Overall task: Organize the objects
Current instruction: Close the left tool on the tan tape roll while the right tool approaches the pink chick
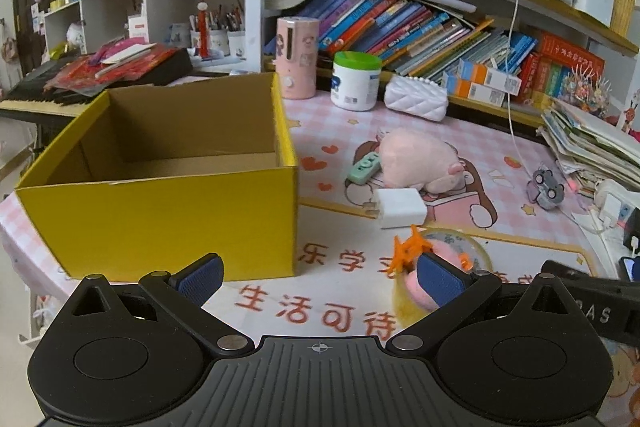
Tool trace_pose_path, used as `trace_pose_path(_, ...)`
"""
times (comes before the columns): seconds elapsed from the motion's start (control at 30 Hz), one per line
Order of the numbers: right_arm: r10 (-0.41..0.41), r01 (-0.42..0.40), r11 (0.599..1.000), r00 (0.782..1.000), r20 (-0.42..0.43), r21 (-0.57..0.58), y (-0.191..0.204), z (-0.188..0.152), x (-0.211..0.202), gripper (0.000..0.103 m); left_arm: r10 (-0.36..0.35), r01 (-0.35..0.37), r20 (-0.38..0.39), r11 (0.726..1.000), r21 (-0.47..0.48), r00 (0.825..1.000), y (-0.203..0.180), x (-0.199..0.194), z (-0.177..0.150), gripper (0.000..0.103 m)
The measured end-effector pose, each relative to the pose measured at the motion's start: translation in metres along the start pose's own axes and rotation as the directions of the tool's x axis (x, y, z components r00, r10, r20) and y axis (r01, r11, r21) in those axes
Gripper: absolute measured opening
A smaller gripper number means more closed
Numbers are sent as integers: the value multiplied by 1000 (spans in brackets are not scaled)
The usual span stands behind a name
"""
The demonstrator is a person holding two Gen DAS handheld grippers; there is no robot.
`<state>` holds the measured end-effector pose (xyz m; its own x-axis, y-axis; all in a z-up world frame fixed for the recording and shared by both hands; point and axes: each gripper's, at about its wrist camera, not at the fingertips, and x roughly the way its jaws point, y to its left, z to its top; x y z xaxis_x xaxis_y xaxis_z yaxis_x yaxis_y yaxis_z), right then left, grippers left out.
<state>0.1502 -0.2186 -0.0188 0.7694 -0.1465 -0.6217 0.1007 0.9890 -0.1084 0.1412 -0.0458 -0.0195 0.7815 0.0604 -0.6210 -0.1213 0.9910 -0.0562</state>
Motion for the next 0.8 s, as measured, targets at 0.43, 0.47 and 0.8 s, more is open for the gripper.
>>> trace_pose_path(0.43,13,-13,997,1000,-3,82,-57,23,45,103,-28,33,-82,998,62,996,-54,39,2,102)
trace_pose_path(0.47,20,-20,997,1000,-5,79,-59,25,48,103,-32,38,-91,997,65,995,-59,42,2,102)
trace_pose_path(0.8,48,-46,997,998,-34,60,-77,33,74,103,-3,18,-216,997,69,976,-86,81,1,103)
